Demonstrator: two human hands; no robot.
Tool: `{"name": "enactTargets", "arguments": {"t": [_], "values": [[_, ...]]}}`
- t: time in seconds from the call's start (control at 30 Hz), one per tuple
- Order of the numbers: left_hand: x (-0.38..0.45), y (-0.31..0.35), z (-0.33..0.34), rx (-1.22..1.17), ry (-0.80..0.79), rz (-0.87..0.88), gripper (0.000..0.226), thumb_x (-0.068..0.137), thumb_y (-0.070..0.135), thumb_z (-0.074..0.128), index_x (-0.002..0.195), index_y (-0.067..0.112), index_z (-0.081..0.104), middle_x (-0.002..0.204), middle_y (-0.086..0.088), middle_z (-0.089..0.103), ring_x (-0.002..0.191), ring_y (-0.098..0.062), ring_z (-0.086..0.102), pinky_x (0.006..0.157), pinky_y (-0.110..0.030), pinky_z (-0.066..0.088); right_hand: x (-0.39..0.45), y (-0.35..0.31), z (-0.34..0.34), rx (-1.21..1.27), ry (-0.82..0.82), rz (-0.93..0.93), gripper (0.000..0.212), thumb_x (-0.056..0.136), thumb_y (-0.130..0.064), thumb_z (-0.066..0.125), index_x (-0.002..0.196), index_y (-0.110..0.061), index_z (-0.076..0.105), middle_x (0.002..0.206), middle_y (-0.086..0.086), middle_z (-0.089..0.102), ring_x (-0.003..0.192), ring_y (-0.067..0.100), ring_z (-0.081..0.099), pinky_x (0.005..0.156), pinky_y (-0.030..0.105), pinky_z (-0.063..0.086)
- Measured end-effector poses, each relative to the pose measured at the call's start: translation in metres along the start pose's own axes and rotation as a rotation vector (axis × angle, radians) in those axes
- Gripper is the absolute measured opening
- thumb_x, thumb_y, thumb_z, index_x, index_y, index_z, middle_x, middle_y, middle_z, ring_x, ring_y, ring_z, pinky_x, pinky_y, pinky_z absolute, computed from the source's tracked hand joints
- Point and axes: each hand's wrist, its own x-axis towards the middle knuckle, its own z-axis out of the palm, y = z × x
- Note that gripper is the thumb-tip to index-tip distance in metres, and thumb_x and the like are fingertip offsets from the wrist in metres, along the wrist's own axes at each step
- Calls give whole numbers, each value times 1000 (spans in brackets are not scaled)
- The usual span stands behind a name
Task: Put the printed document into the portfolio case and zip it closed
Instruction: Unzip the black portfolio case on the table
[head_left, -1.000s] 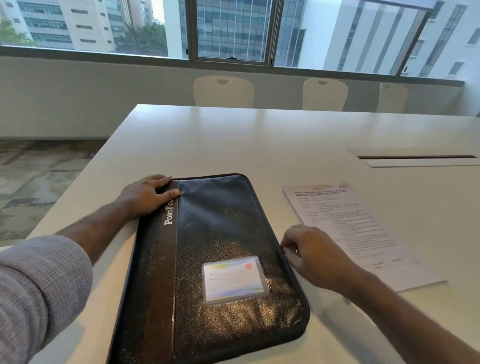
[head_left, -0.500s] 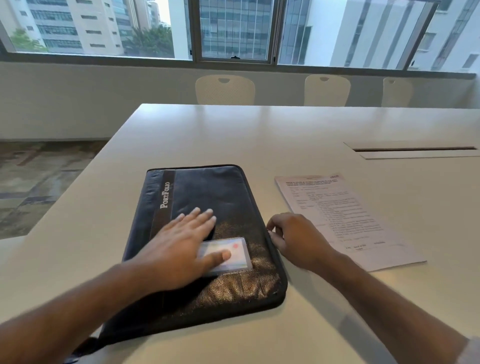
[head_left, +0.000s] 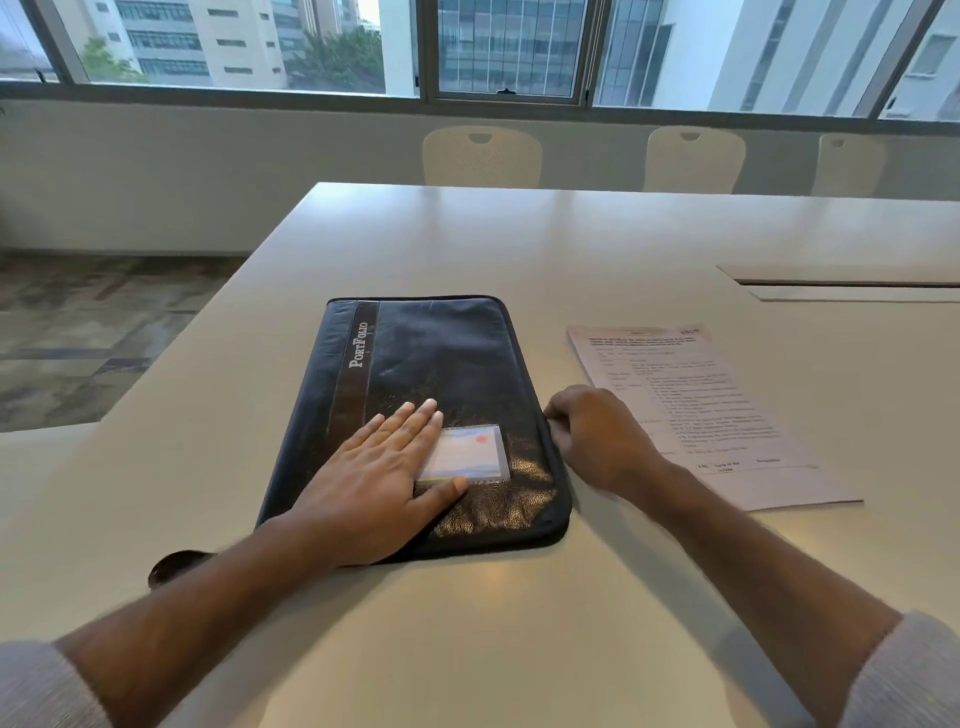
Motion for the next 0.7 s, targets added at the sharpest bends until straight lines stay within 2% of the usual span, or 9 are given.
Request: {"name": "enactTargets", "arguments": {"t": [0.1, 0.23, 0.3, 0.5, 0.6, 0.7], "values": [[4, 1, 0, 14, 3, -7, 86, 85, 78, 4, 155, 29, -6, 161, 15, -14, 145, 1, -18, 121, -30, -5, -7, 0, -3, -18, -12, -5, 15, 88, -13, 56, 80, -12, 69, 77, -3, 57, 69, 15, 54, 61, 22, 39], [4, 2, 1, 22, 4, -15, 85, 87, 76, 5, 155, 28, -6, 162, 14, -13, 145, 0, -17, 120, -29, -6, -29, -1, -8, -18, -43, -22, 14, 87, -12, 57, 79, -14, 68, 74, -7, 56, 65, 8, 52, 56, 13, 32], [4, 3, 1, 27, 5, -18, 84, 87, 76, 5, 155, 28, -6, 162, 14, -13, 145, 0, -17, 120, -29, -6, -42, -3, -11, -9, -56, -22, 14, 87, -12, 57, 78, -15, 68, 74, -7, 57, 65, 7, 53, 55, 12, 32], [6, 4, 1, 22, -4, -30, 88, 84, 78, 2, 155, 28, -5, 162, 14, -13, 145, 1, -16, 119, -28, -8, -73, -15, -17, 18, -70, 15, 14, 87, -11, 58, 79, -14, 69, 75, -5, 61, 66, 11, 56, 60, 24, 46], [7, 4, 1, 22, -6, -37, 90, 82, 79, 0, 155, 28, -5, 162, 14, -12, 145, 1, -16, 119, -27, -8, -84, -21, -19, 22, -68, 38, 14, 87, -13, 59, 75, -18, 65, 71, -10, 57, 63, 8, 54, 56, 15, 38], [8, 5, 2, 24, 3, -45, 90, 81, 79, 0, 156, 28, -4, 162, 13, -12, 145, 0, -15, 119, -27, -8, -96, -28, -18, 35, -60, 71, 19, 86, -17, 61, 70, -25, 59, 66, -13, 53, 60, 4, 51, 52, 13, 34]]}}
